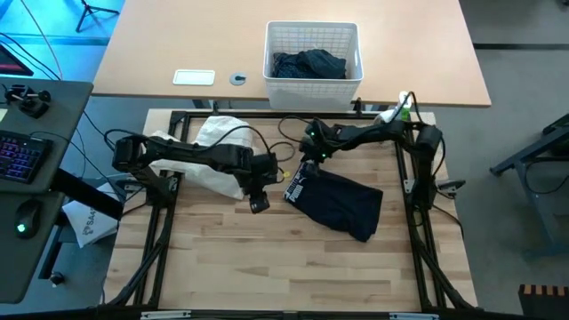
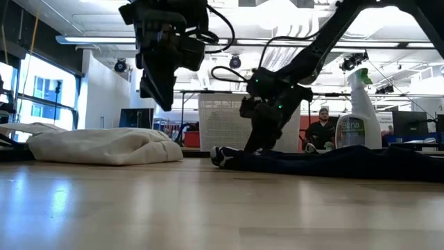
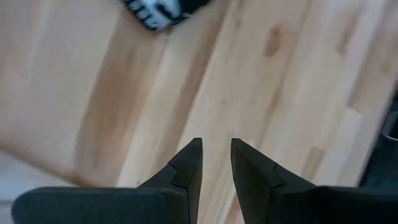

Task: Fold laundry
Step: Fold the blue underwear

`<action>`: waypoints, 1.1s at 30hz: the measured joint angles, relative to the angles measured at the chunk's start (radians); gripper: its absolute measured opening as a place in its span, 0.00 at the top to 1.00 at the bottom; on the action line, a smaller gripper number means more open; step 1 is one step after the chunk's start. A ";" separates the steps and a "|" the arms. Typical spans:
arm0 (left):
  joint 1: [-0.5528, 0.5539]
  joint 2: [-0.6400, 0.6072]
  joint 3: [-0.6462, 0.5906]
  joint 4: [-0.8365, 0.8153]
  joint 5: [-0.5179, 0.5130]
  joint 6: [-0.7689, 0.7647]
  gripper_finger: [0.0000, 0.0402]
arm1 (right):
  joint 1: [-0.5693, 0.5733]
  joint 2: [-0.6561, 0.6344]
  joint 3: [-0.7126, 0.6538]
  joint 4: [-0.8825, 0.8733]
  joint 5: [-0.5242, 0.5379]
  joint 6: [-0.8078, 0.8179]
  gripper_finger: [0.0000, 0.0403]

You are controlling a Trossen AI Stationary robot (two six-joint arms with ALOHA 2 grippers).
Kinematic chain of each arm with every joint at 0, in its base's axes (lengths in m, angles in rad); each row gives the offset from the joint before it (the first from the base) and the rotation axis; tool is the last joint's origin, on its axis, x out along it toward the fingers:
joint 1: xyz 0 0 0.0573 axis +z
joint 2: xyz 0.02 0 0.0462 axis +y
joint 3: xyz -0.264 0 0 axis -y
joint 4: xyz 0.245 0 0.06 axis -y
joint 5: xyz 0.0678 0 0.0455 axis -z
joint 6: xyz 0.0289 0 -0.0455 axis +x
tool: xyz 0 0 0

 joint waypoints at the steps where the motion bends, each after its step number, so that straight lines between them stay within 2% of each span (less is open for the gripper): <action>1: -0.004 0.000 0.000 -0.005 -0.020 -0.010 0.83 | -0.001 0.008 0.008 -0.008 -0.012 -0.007 0.39; 5: -0.005 -0.015 -0.001 0.021 -0.121 -0.006 0.83 | -0.001 0.010 0.015 -0.057 -0.023 -0.025 0.68; 8: 0.002 -0.035 -0.061 0.179 -0.157 -0.007 0.83 | -0.009 -0.013 0.015 -0.136 -0.029 -0.025 0.92; 9: 0.010 -0.043 -0.097 0.249 -0.156 -0.019 0.83 | -0.013 -0.024 0.014 -0.168 -0.029 -0.025 0.96; 13: 0.058 -0.064 -0.251 0.609 -0.153 -0.045 0.83 | -0.042 -0.106 0.013 -0.268 -0.008 0.050 0.93; 15: 0.081 -0.064 -0.312 0.789 -0.146 -0.030 0.81 | -0.055 -0.159 0.013 -0.303 0.011 0.078 0.95; 19: 0.114 -0.019 -0.393 1.102 -0.140 -0.020 0.73 | -0.072 -0.253 0.013 -0.329 0.034 0.159 0.98; 26: 0.157 0.145 -0.397 1.352 -0.142 0.003 0.46 | -0.062 -0.344 0.013 -0.348 0.034 0.208 0.99; 30: 0.157 0.243 -0.349 1.390 -0.163 0.051 0.35 | -0.059 -0.362 0.013 -0.356 0.028 0.232 0.98; 33: 0.157 0.315 -0.291 1.394 -0.164 0.074 0.31 | -0.051 -0.362 0.013 -0.363 0.028 0.235 0.98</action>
